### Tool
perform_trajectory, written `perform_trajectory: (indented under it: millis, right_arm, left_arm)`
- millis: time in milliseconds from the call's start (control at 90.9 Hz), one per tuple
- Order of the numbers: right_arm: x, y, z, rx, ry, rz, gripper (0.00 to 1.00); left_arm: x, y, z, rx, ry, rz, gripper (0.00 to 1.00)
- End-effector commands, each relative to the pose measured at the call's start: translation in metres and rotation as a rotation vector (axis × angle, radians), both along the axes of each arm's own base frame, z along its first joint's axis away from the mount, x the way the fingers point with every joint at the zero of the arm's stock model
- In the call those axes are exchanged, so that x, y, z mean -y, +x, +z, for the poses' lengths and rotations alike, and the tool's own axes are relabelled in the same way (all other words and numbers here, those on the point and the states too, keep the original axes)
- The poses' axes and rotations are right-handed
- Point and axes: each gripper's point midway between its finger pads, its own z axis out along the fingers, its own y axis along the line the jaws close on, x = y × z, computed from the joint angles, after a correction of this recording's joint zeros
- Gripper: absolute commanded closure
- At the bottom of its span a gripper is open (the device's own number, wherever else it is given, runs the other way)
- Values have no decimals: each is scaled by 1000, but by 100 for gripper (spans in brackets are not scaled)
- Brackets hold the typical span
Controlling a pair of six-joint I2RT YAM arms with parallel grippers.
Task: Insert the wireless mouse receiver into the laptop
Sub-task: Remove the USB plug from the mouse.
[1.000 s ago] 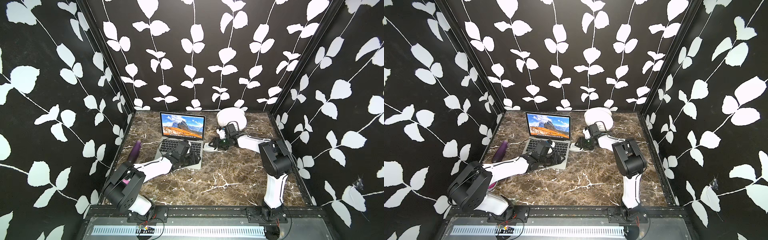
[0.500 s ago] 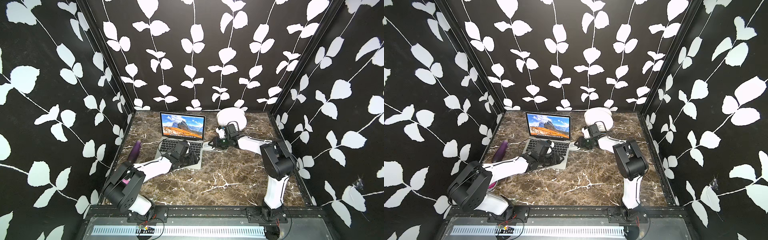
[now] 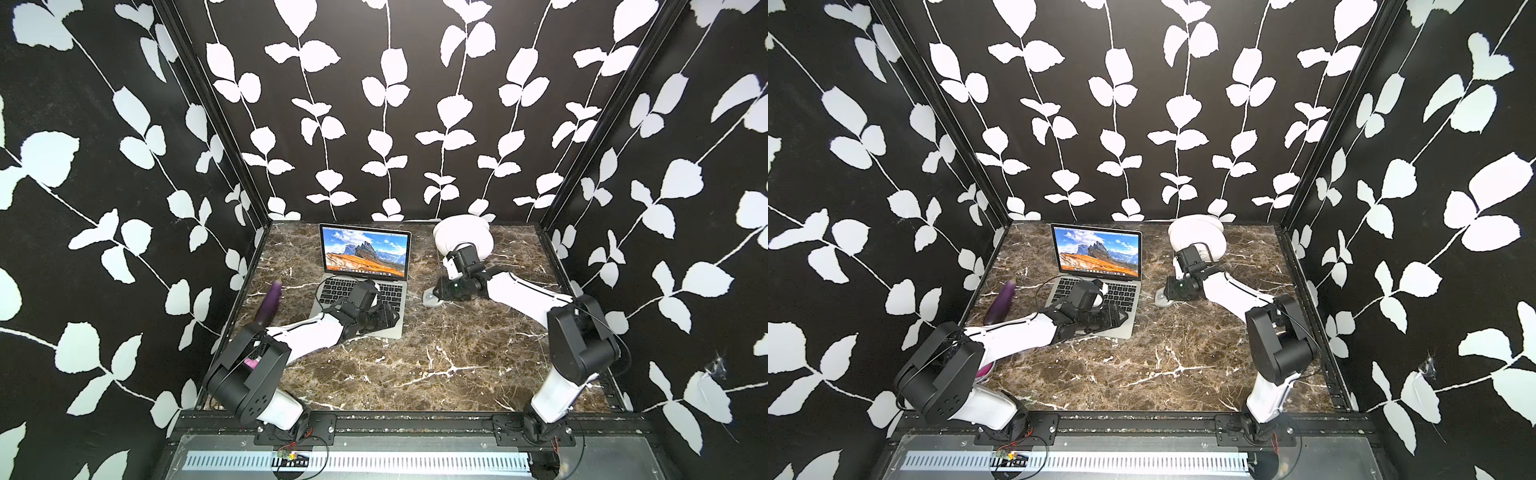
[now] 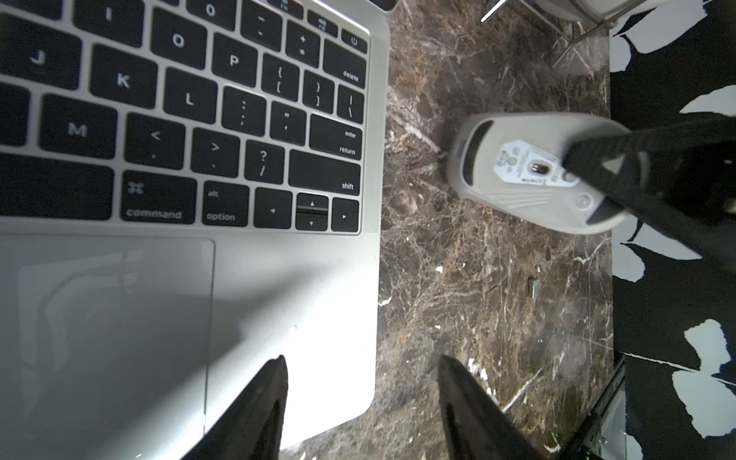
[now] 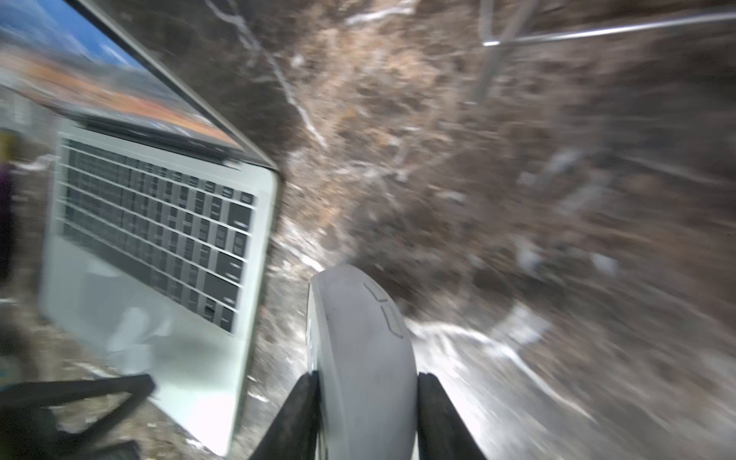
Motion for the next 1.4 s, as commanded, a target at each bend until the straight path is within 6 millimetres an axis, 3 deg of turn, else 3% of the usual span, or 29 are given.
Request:
perform_trajectory:
  millis: [0, 88, 231, 341, 429, 506, 528, 605, 638, 682, 847, 1012, 1067, 1221, 1386]
  right_arm:
    - [62, -9, 21, 47, -406, -35, 100]
    - [97, -13, 35, 63, -693, -62, 100]
    - [134, -15, 26, -12, -1049, -69, 100]
    - [140, -3, 15, -40, -1218, -59, 100]
    - [134, 5, 4, -39, -1243, -41, 100]
    - [127, 8, -4, -40, -1227, -27, 99]
    - [125, 8, -7, -42, -1215, -22, 91]
    - [117, 8, -13, -43, -1159, -2, 43]
    - [115, 7, -16, -44, -1140, 2, 30]
    - [112, 4, -16, -49, -1105, 5, 23]
    - [104, -15, -6, -48, -975, -8, 17]
    - [94, -52, 14, -61, -756, -59, 16]
    - [94, -68, 10, -86, -693, -71, 16]
    - [68, -100, -14, -178, -446, -58, 19]
    - [55, -112, -57, -317, -282, -60, 34]
  left_arm:
    - [4, 3, 8, 30, -30, -20, 38]
    - [5, 4, 13, 44, -37, -23, 38]
    - [2, 2, 16, 59, -40, -20, 37]
    - [-1, -1, 15, 58, -43, -14, 37]
    - [-5, -6, 13, 55, -36, -13, 38]
    - [-9, -7, 13, 56, -26, -9, 37]
    - [-9, -8, 12, 57, -24, -8, 37]
    - [-12, -8, 12, 59, -17, -4, 36]
    - [-12, -7, 12, 60, -16, -4, 36]
    - [-12, -7, 11, 58, -12, -6, 37]
    - [-11, -5, 7, 48, -7, -9, 37]
    - [-12, -7, 5, 42, -2, -15, 37]
    - [-12, -8, 5, 43, 3, -20, 37]
    - [-12, -9, 6, 41, 12, -35, 37]
    - [-7, -13, 9, 39, -19, -59, 42]
